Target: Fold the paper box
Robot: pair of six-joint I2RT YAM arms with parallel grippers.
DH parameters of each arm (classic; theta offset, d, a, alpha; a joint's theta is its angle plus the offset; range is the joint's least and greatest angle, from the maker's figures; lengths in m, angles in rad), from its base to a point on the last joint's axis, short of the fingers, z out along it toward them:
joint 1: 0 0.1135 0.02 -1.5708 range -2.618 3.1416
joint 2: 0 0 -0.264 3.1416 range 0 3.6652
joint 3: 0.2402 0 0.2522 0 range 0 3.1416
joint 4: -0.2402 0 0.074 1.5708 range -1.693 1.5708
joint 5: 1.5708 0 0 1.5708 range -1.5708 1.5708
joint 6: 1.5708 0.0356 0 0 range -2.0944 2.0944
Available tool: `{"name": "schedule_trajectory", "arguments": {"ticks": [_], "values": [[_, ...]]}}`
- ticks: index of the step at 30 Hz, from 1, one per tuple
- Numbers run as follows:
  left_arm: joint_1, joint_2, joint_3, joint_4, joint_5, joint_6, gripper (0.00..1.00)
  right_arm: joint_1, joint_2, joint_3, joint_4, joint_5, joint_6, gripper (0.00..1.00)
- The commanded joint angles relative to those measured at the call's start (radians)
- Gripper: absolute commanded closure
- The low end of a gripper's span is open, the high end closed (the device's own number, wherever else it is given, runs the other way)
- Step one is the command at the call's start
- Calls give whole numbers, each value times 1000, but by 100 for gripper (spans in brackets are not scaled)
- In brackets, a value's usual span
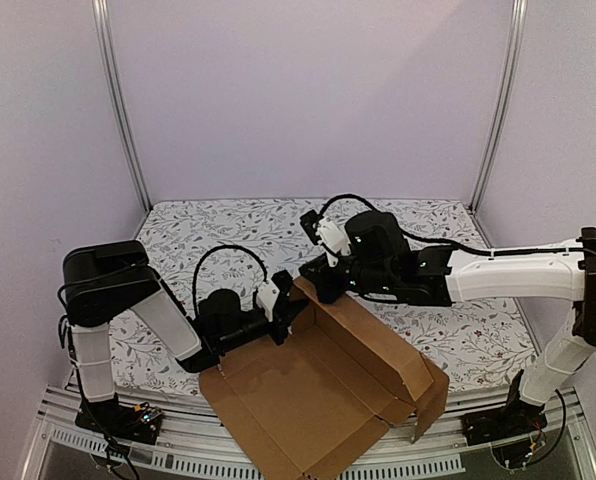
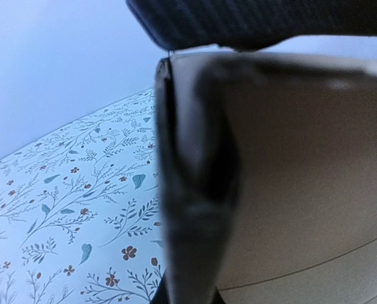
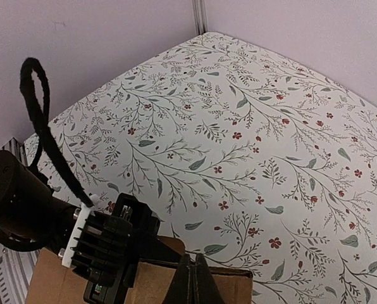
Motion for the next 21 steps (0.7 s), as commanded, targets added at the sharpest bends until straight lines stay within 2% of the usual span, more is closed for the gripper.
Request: {"name": "schedule_trajectory", "arguments": {"ticks": [1,17,21], "values": [[0,-14,11,190,16,36,100,0,-19,39,-76,-13,-21,100],[-1,3,18,190,16,41,100,11,12,101,-93,-20,-26,100],[0,14,22,190,16,35,98,16,62,82,-85,-39,4,100]]}}
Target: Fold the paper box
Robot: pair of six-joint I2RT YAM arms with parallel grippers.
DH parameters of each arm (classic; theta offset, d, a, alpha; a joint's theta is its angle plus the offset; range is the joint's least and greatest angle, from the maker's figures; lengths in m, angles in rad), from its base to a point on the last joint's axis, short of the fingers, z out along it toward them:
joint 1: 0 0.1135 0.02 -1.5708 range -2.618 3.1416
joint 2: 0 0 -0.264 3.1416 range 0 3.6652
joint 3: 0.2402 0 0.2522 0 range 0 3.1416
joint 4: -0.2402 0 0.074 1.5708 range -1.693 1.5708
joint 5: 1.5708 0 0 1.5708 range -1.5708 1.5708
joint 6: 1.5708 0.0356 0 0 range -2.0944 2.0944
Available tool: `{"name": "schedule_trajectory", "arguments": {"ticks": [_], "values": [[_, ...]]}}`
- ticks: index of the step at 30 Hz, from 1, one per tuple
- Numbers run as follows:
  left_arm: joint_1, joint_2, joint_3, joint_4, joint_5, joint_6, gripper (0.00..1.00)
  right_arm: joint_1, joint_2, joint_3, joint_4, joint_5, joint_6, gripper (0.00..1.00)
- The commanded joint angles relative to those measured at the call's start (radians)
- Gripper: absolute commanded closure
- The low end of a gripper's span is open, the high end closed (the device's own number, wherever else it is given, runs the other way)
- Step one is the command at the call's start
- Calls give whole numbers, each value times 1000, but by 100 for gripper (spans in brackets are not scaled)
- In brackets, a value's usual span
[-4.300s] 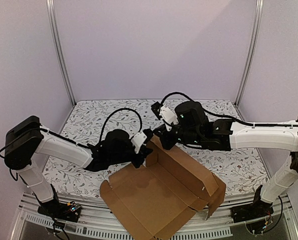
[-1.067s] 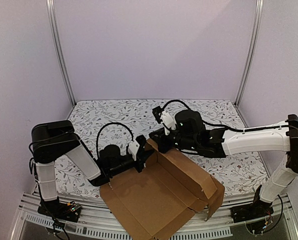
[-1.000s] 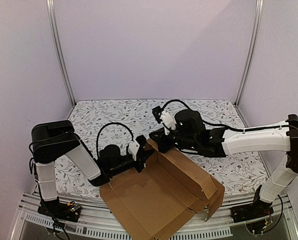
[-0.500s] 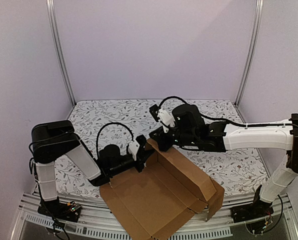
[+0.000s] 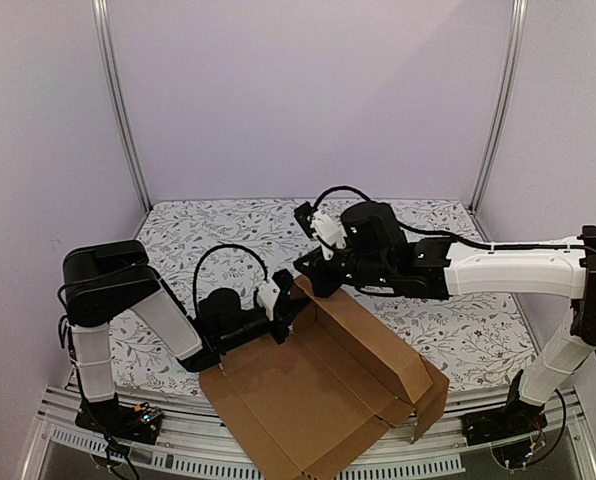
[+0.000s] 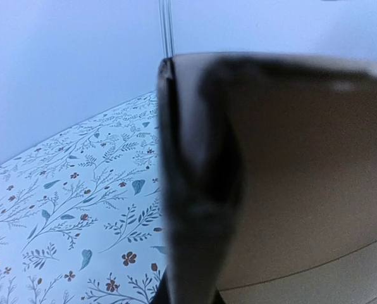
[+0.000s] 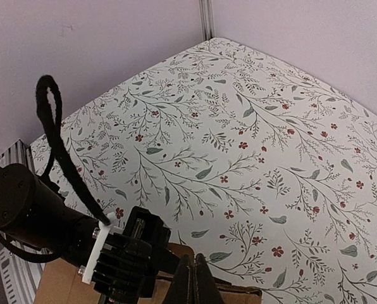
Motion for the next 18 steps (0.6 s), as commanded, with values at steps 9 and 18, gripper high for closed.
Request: {"name": "schedule_trajectory", "arguments": {"ticks": [9,18], "values": [[0,24,16,183,11,25,83,43,147,-58,14,-11,79,100],[0,5,-3,183,-4,37,74,43,135,-77,-18,35,80,100]]}}
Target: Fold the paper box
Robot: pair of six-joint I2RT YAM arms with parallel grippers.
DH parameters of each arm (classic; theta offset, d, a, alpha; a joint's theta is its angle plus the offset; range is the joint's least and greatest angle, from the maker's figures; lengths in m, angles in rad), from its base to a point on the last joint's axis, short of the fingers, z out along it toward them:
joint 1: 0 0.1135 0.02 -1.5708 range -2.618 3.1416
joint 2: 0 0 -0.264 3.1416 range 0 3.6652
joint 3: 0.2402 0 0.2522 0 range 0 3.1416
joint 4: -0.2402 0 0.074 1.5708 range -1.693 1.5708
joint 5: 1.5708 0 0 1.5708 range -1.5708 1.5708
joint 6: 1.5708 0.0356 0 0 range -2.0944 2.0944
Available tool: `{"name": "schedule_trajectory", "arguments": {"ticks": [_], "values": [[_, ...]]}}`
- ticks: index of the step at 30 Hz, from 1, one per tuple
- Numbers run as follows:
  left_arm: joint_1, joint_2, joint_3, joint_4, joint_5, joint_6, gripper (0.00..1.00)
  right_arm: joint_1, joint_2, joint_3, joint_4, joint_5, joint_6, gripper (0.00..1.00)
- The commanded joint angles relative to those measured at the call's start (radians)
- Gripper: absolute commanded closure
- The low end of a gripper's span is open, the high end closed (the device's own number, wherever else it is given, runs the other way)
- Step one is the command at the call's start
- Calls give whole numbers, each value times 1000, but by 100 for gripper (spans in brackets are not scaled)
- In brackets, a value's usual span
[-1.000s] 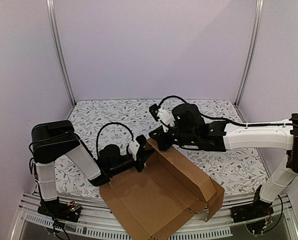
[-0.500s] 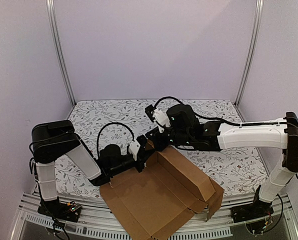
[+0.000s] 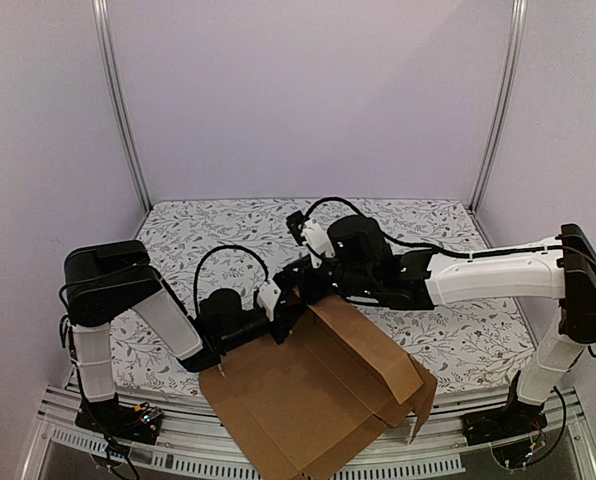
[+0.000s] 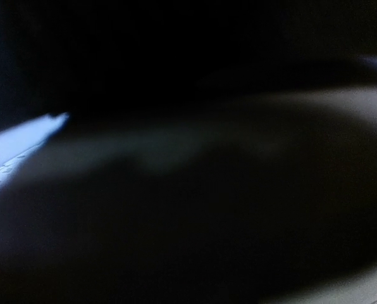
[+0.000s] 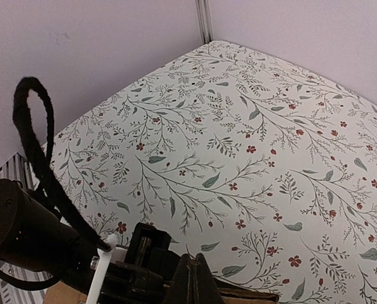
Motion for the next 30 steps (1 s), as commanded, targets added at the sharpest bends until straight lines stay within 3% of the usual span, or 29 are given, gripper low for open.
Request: {"name": "schedule_trajectory", "arguments": {"ticks": [1,10,19,24,30], "values": [[-2,-6,-8,191,3,23,74,13,41,-66,-150,23,21,100],[-2,-16,-24,191,-21,61,71,24,19,-119,-247,107,18,100],[-2,-17,-10,191,-7,62,73,30,15,-111,-261,94,23,100],[-2,-14,4,191,10,54,81,30,14,-90,-258,81,28,100],[-2,-7,20,191,21,51,100,30,5,-74,-257,63,35,100]]}}
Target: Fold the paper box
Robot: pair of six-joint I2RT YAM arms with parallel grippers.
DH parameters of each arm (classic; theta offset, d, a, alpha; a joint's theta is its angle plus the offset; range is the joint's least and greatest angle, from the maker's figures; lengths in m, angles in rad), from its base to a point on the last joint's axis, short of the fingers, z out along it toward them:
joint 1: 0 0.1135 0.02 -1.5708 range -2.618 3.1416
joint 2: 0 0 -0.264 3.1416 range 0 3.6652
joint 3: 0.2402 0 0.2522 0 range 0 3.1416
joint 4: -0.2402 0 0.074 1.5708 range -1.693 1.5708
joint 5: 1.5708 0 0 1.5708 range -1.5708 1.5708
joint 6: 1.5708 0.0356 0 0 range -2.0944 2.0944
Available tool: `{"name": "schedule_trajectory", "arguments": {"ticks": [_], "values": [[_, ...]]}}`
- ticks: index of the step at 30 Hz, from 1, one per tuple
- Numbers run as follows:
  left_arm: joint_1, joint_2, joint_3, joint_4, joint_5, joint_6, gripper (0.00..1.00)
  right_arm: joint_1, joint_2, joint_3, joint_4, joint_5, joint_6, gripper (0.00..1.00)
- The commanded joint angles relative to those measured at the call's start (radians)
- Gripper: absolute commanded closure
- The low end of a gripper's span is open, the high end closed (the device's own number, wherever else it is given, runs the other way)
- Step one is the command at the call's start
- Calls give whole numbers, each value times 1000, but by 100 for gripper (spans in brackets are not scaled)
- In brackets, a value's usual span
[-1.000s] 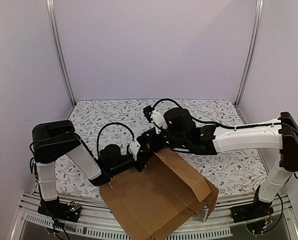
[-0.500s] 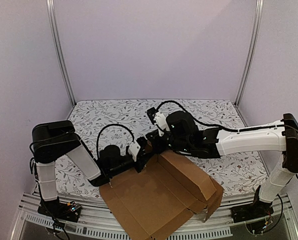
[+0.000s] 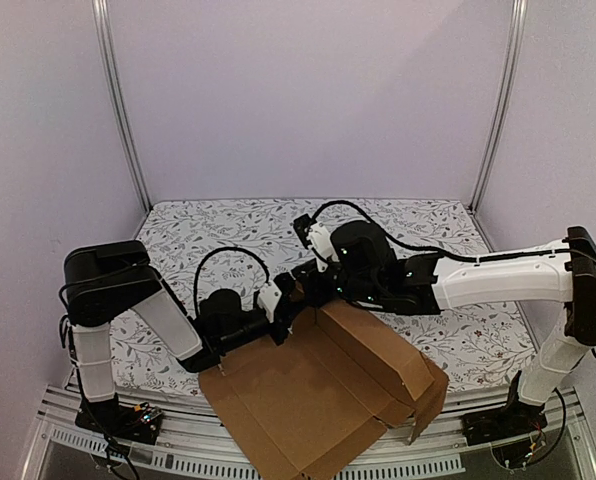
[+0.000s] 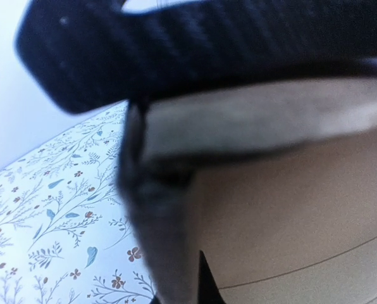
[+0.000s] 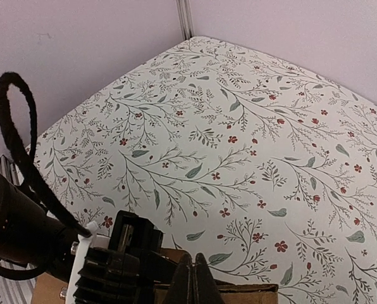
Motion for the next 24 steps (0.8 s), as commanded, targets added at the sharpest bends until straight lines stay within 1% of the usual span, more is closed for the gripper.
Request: {"name": "schedule_trajectory", "arguments": {"ticks": [1,8,11,14,19,24], "values": [[-3,-6,25,191,18,13,100,11,40,-34,-220,-33,17,100],[-2,-26,14,191,-7,35,100,10,15,-29,-212,-35,27,99],[-4,-42,-3,192,-37,50,100,11,-13,-25,-213,-28,28,88],[-5,-58,-17,192,-77,64,100,10,-52,-20,-215,-16,21,73],[-4,-70,-38,192,-174,87,100,5,-127,-19,-247,48,-14,63],[-4,-95,-49,164,-301,102,100,-23,-194,-22,-296,80,-54,49]]}}
